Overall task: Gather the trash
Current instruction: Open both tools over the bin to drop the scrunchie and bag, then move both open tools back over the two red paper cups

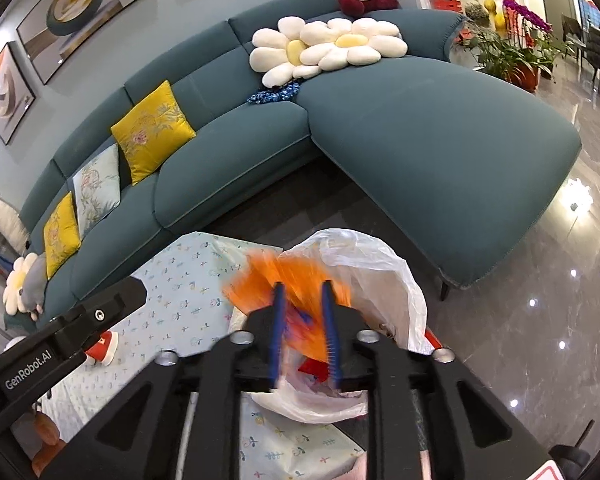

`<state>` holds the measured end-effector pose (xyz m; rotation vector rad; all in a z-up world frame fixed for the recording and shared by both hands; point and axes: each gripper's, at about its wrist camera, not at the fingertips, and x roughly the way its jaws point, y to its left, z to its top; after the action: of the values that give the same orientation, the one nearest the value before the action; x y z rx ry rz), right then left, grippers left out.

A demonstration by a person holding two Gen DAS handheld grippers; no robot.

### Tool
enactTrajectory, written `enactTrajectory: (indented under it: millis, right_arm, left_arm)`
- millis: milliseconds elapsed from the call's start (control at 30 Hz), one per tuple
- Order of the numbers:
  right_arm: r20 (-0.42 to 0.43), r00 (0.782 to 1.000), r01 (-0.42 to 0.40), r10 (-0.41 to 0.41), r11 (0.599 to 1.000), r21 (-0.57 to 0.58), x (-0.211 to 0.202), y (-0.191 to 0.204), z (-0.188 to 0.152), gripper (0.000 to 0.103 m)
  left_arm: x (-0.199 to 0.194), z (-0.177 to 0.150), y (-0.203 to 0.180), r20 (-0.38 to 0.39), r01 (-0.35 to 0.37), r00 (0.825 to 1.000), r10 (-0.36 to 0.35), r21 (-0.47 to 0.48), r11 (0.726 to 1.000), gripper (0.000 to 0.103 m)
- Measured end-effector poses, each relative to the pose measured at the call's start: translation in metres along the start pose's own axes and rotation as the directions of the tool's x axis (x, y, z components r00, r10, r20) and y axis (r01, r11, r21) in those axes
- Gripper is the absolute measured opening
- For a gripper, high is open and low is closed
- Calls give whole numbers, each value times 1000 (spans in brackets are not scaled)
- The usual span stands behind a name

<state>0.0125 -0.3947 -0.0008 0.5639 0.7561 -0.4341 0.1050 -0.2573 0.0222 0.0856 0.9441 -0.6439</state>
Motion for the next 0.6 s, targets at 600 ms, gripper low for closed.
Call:
enactTrajectory:
  millis: [600]
  right_arm:
    - [-11,1000,-16,15,995,-99,-3,50,-8,32]
  left_arm:
    - [-17,1,37,16,-22,1000,24,-67,998,38]
